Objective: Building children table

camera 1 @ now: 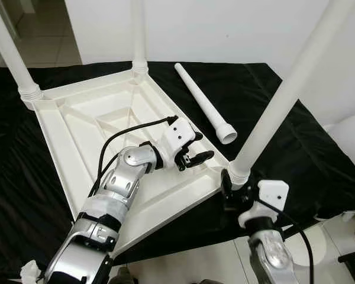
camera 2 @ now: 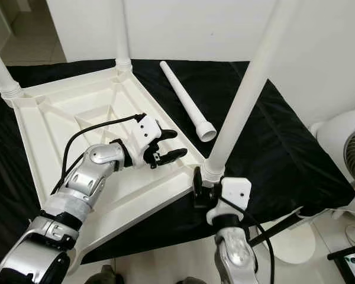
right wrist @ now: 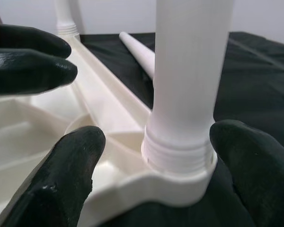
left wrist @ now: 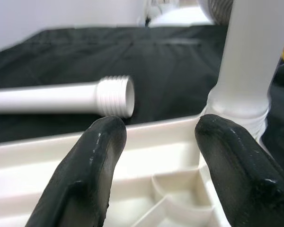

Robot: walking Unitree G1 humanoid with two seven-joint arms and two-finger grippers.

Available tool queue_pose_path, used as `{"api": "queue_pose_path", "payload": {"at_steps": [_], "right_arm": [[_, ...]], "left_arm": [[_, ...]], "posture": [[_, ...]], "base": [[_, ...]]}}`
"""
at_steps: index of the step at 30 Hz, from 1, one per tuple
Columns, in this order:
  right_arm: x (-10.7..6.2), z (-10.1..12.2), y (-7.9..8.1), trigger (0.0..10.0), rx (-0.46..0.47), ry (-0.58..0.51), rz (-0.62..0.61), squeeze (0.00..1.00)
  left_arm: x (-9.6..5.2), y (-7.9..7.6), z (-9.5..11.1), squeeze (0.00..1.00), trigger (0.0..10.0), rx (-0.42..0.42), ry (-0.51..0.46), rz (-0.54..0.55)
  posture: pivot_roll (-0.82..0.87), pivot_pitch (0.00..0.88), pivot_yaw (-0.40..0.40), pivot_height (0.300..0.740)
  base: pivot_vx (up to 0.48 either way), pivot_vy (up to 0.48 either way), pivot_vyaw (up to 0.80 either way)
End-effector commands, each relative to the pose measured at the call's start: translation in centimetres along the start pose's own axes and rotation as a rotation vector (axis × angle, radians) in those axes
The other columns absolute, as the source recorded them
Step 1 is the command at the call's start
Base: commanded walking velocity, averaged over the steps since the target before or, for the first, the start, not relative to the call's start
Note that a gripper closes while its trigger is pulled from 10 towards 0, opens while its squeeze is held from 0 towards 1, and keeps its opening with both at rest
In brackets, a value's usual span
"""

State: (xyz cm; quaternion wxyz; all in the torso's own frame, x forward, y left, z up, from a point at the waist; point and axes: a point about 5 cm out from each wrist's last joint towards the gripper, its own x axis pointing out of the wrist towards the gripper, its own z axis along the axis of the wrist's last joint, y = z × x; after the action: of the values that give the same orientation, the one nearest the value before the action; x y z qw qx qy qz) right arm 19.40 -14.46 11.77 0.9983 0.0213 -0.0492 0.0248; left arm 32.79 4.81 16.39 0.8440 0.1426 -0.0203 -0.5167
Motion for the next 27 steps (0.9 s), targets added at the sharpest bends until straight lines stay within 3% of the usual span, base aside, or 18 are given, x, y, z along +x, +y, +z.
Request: {"api": "queue_pose_path", "payload": {"at_steps": [1,9,20,27], "right_arm": [[-0.1,0.3,-0.1,10.0,0.008,-0.018,0.007,0.0],[-0.9,0.6,-0.6,10.0,-0.008,-0.005,0.096,0.0],[0.1,1.1,0.9,10.0,0.018,0.031,0.389,0.0],[1.3,1.4,0.2,10.0,0.013,0.02,0.386,0.0]], "left_arm": [[-0.3,2.0,-0.3,0.0,10.0,-0.006,0.031,0.358],[-1.0,2.7,-0.4,0.0,10.0,0.006,0.043,0.295],[-2.1,4.9,0.1,0.0,10.0,0.013,0.039,0.395],[-2.3,5.4,0.0,0.0,10.0,0.02,0.066,0.448]], "posture": [[-0.03,0.027,-0.019,0.74],[-0.03,0.037,-0.002,0.74],[-0.01,0.042,-0.015,0.74],[-0.01,0.044,-0.021,0.74]], "base": [[0.0,0.0,0.0],[0.0,0.0,0.0],[0.0,0.0,0.0],[0.0,0.0,0.0]]}}
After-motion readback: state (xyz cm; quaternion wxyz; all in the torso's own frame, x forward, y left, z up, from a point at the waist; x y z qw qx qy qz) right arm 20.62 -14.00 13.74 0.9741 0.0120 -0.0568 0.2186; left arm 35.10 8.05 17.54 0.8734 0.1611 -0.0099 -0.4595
